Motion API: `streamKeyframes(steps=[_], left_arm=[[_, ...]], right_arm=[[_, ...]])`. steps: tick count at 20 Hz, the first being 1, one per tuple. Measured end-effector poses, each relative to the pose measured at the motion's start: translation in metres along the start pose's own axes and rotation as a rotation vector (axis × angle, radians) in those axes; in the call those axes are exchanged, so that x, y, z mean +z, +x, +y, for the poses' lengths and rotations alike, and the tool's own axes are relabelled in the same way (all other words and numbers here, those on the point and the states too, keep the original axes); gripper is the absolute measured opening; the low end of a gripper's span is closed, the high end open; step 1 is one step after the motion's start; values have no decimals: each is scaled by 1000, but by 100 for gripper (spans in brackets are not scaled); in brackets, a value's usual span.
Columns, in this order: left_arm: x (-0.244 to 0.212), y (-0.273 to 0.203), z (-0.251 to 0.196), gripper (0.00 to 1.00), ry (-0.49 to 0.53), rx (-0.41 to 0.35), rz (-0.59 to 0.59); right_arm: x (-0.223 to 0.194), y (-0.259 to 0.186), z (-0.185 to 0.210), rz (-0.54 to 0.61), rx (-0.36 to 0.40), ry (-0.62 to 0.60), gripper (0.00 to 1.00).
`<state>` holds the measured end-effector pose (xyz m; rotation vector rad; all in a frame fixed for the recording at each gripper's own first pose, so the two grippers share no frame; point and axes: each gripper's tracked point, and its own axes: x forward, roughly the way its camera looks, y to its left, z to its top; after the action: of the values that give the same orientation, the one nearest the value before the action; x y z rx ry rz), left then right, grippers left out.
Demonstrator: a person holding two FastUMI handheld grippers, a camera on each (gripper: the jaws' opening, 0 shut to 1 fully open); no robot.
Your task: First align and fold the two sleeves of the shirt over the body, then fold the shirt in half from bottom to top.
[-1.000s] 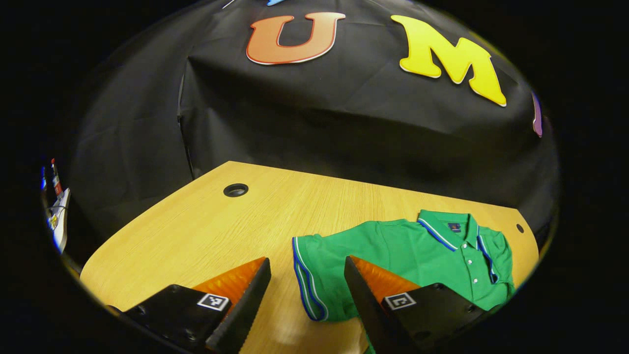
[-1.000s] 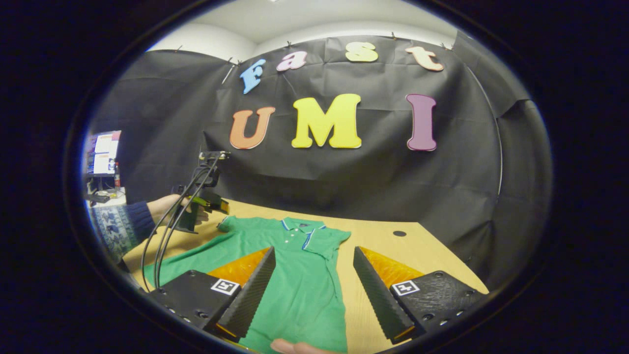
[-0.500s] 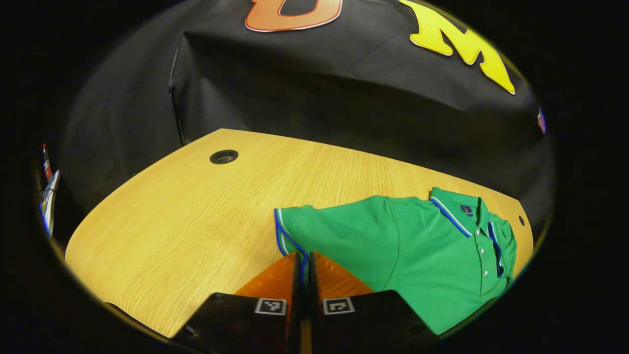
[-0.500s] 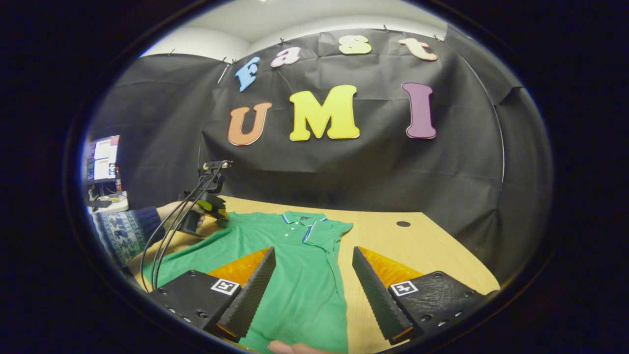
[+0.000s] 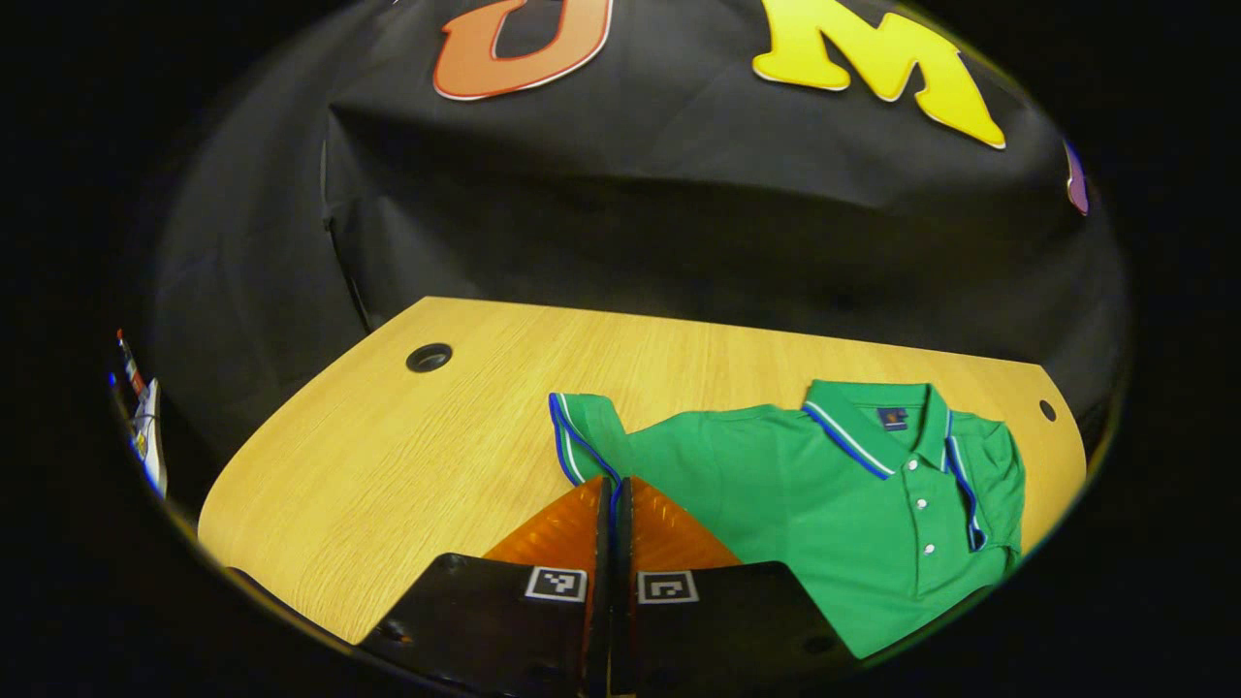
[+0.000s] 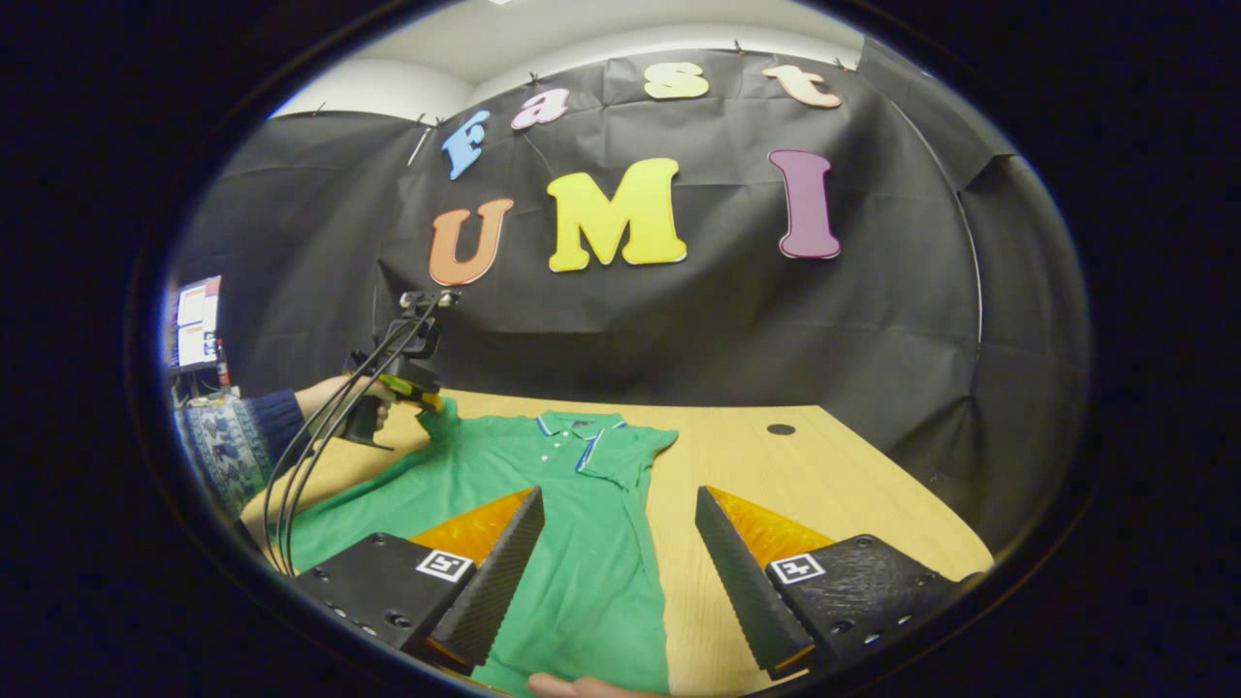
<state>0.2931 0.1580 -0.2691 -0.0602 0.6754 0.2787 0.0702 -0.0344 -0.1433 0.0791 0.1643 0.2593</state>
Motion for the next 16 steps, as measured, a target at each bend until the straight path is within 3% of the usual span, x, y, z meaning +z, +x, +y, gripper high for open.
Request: streamKeyframes(steps=[8, 11, 12, 16], left_arm=[[3, -8, -83, 7, 118, -75, 3], [2, -16, -102, 17, 72, -119, 14], [7, -20, -102, 92, 50, -108, 0], [27, -59, -98, 100, 8, -135, -72]], right_arm=[[-2, -1, -6, -9, -14, -8, 95], [-2, -2, -8, -9, -18, -8, 95], [-1, -2, -8, -11, -22, -10, 95], [8, -8, -6, -31, -28, -13, 95]])
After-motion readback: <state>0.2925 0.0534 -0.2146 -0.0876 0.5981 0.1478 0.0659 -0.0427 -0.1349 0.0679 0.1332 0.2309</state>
